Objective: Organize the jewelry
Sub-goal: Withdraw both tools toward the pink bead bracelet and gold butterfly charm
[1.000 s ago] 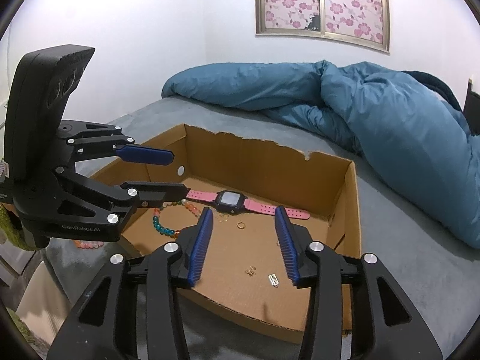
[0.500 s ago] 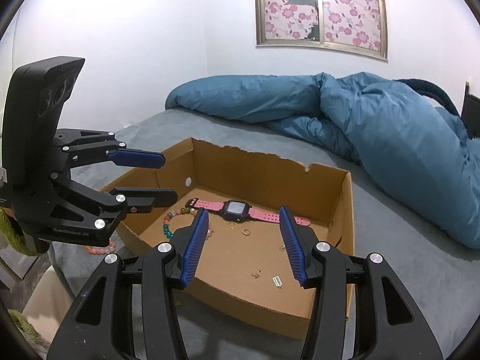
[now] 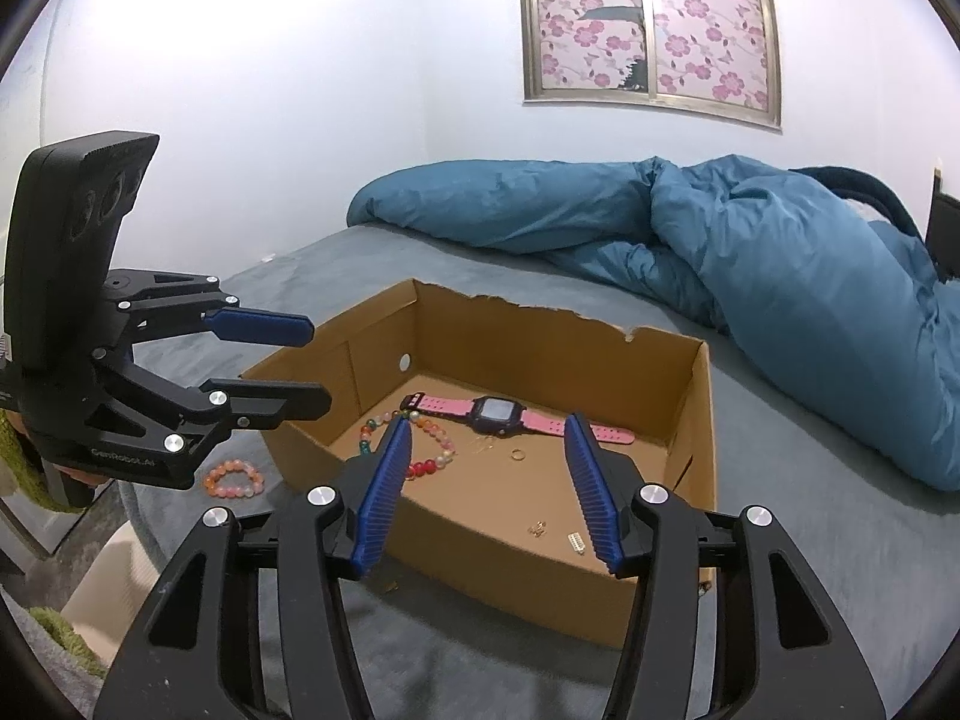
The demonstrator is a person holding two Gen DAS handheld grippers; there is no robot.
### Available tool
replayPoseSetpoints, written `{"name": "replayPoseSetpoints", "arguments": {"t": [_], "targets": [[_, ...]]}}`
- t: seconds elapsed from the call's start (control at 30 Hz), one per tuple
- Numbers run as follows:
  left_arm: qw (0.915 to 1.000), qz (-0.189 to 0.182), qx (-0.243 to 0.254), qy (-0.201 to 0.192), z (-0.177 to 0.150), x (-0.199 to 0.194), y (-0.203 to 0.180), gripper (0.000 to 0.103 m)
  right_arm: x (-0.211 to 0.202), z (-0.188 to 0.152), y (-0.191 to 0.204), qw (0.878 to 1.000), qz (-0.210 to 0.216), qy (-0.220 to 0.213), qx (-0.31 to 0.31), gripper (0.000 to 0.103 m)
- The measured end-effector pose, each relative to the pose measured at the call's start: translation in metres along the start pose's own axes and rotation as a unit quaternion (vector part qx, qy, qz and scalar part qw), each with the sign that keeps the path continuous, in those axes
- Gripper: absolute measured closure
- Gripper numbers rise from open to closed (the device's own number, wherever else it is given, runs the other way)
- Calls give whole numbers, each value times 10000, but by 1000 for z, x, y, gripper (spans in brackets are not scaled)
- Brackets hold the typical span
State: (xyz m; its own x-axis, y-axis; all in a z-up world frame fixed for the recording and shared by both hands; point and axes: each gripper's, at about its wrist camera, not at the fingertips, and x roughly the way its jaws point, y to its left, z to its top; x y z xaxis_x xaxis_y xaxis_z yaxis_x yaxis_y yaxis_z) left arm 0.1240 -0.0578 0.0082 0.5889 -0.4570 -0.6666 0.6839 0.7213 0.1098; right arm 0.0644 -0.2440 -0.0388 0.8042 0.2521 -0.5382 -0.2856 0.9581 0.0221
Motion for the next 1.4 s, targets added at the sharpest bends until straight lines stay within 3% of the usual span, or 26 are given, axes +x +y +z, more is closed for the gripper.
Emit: {"name": "replayPoseSetpoints", "arguments": {"t": [0.4,0.73,1.0,1.23,1.4], "targets": [[9999,-8,-120,68,-20,-27,-6,53,-26,-10,16,9997,194,-74,-91,44],[9978,127,-474,443,-59,-40,-2,53,-36,-32,16,9994,252,218,-9,44],[9940,319,-775,707,-96,-31,13,53,-24,-53,25,9966,407,719,-61,44],[9922,479,-704,909,-119,-11,30,53,-6,-64,37,9938,534,945,-255,44],[9913,430,-623,1078,-133,8,43,62,12,-65,44,9912,662,1064,-430,47]]}}
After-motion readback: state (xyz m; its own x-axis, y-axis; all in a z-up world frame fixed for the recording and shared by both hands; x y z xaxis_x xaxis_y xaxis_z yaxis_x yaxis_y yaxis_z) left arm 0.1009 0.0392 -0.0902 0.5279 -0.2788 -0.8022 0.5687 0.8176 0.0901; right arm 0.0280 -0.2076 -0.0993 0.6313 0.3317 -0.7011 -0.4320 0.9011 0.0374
